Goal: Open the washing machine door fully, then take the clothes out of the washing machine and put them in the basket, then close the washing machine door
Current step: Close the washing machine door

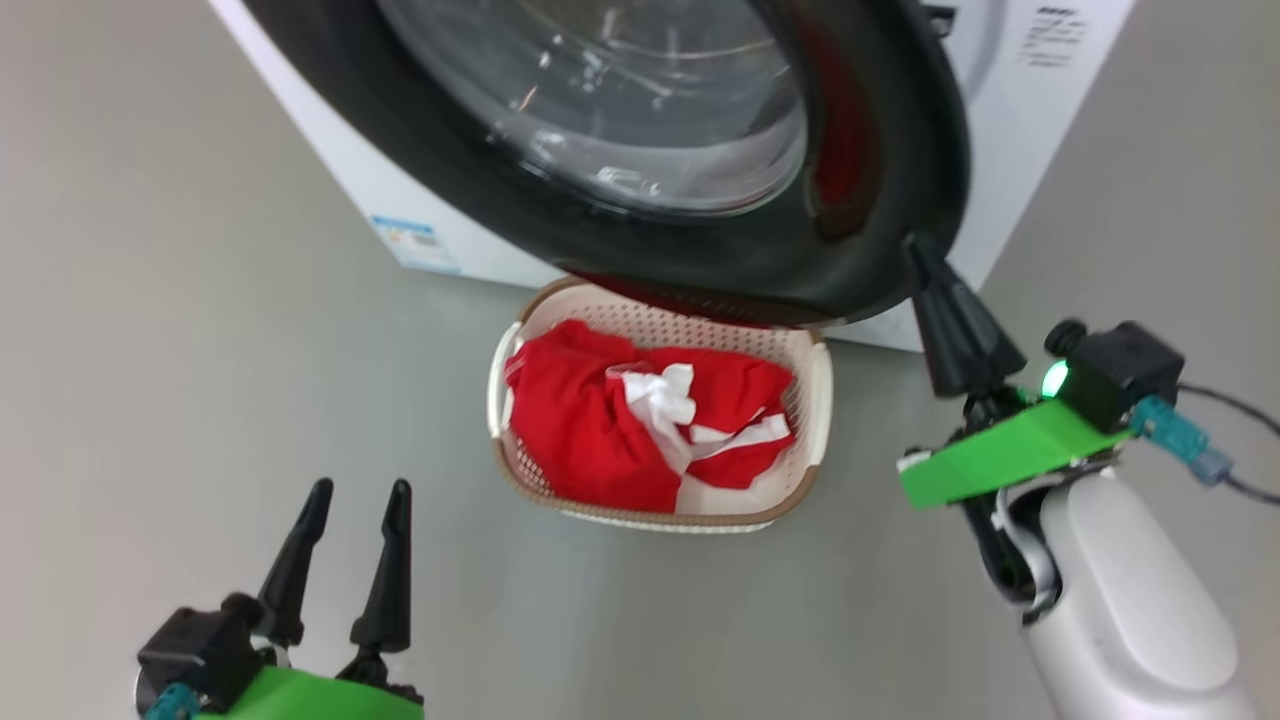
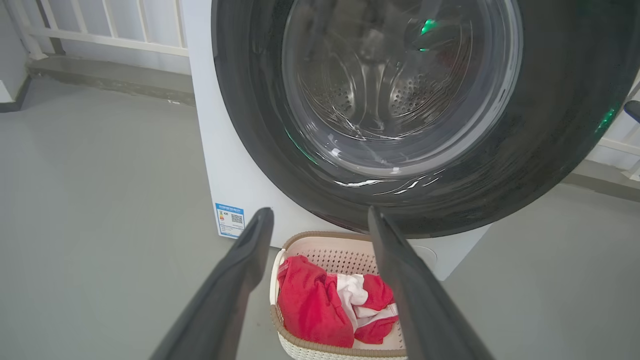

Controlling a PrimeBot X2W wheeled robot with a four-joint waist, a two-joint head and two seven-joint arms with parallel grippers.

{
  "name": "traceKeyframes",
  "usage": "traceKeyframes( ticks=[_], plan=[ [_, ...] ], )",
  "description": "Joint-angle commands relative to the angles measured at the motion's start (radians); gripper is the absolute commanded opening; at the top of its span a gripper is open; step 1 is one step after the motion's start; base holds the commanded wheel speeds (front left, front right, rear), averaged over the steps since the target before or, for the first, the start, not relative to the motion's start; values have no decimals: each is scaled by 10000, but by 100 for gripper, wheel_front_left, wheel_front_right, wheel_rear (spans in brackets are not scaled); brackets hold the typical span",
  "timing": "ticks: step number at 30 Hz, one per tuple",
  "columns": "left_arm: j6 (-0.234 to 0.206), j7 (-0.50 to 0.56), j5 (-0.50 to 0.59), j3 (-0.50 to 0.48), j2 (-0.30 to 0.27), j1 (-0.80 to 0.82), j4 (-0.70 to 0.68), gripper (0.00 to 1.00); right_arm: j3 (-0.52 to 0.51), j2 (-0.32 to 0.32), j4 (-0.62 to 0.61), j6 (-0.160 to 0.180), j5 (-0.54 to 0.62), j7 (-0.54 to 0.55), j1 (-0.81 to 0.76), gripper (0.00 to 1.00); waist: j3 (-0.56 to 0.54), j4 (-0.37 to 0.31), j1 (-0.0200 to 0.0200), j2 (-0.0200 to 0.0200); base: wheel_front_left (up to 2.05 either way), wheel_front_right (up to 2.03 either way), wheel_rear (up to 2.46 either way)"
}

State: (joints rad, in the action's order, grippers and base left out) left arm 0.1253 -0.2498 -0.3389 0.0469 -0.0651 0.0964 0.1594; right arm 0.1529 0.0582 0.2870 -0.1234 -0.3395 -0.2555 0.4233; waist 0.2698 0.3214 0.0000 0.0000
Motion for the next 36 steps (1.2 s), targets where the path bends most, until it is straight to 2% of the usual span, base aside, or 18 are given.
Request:
traceKeyframes(
  ticks=[1,23,36],
  plan=[
    [54,-120,-134,-282,-84,332,-195,100,90,-80,-177,-73,137,-63,359,0,530,519,0,0,0,0,0],
    [54,-120,-753,691,90,1772,-375,100,-1549,103,129,-73,789,-63,2686,0,2255,1440,0,0,0,0,0],
    [54,-120,-926,815,141,2007,-331,100,-2439,-12,53,-73,856,-63,3807,0,2635,1640,0,0,0,0,0]
  ],
)
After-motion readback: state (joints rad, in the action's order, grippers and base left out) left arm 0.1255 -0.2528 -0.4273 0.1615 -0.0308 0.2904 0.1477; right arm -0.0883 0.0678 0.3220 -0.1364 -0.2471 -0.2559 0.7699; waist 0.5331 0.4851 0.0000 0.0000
